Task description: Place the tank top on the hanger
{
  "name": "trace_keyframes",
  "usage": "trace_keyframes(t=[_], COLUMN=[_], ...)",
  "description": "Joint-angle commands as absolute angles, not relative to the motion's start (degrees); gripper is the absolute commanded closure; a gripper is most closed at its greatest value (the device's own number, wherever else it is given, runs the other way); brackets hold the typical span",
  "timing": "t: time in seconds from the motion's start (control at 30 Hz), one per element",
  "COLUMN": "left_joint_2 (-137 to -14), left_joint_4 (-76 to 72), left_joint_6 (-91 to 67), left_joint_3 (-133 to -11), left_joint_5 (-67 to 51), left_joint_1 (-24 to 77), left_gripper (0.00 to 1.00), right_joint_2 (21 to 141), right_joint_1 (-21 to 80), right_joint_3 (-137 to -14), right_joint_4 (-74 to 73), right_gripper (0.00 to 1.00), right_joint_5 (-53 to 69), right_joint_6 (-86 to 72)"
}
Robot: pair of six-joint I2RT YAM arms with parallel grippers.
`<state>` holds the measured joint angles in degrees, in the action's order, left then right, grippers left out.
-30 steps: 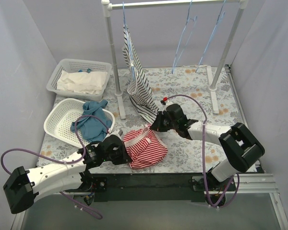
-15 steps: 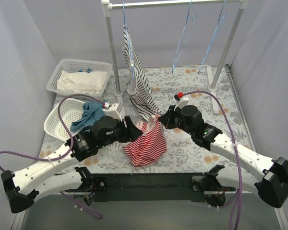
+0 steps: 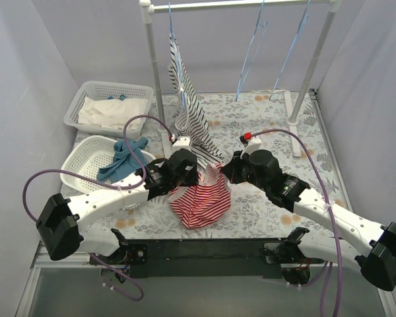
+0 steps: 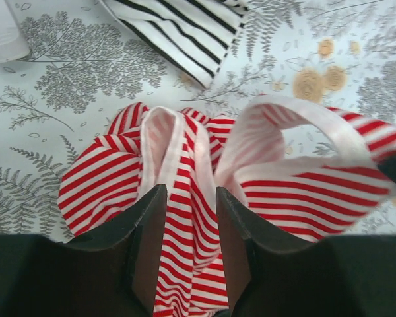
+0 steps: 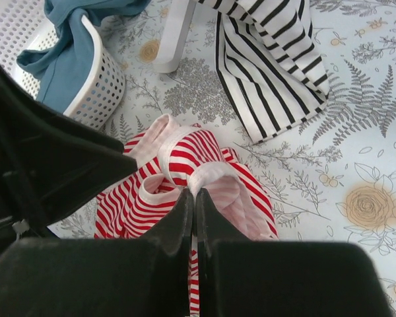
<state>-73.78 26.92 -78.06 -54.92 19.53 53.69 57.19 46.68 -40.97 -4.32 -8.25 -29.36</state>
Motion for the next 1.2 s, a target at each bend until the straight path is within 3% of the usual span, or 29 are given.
trace_keyframes(t=[0.0, 0.73, 0.87, 0.97, 1.03, 1.17], left_joint_2=[-76.37, -88.15, -89.65, -89.74, -89.39, -84.83], left_joint_4=[24.0, 20.04, 19.87, 18.9, 19.07, 20.64], left_joint_6=[-75.77, -74.0, -74.35, -74.71, -74.62, -73.92], left_joint_3=[-56.34, -59.86, -58.89, -57.75, -57.83, -60.98], left_joint_5=[21.28, 17.4, 17.4, 16.61, 16.44, 18.1], left_joint_1=[51.07, 48.96, 49.04, 49.04, 48.96, 48.96], left_gripper=[0.65, 0.71, 0.75, 0.86, 1.0, 1.0], right_joint_2=[55.11, 51.15, 50.71, 50.19, 49.75, 48.34], right_joint_1=[47.2, 47.46, 47.55, 47.46, 47.46, 47.46], right_joint_3=[-38.94, -34.37, -34.54, -34.72, -35.07, -37.35], right_joint_4=[-3.87, -4.83, -5.45, -5.89, -6.24, -8.52], right_gripper=[0.99, 0.99, 0.99, 0.99, 0.99, 0.99], right_joint_5=[-9.32, -11.6, -11.95, -12.83, -13.36, -16.95], right_joint_6=[-29.44, -30.24, -30.32, -30.41, -30.32, -29.62])
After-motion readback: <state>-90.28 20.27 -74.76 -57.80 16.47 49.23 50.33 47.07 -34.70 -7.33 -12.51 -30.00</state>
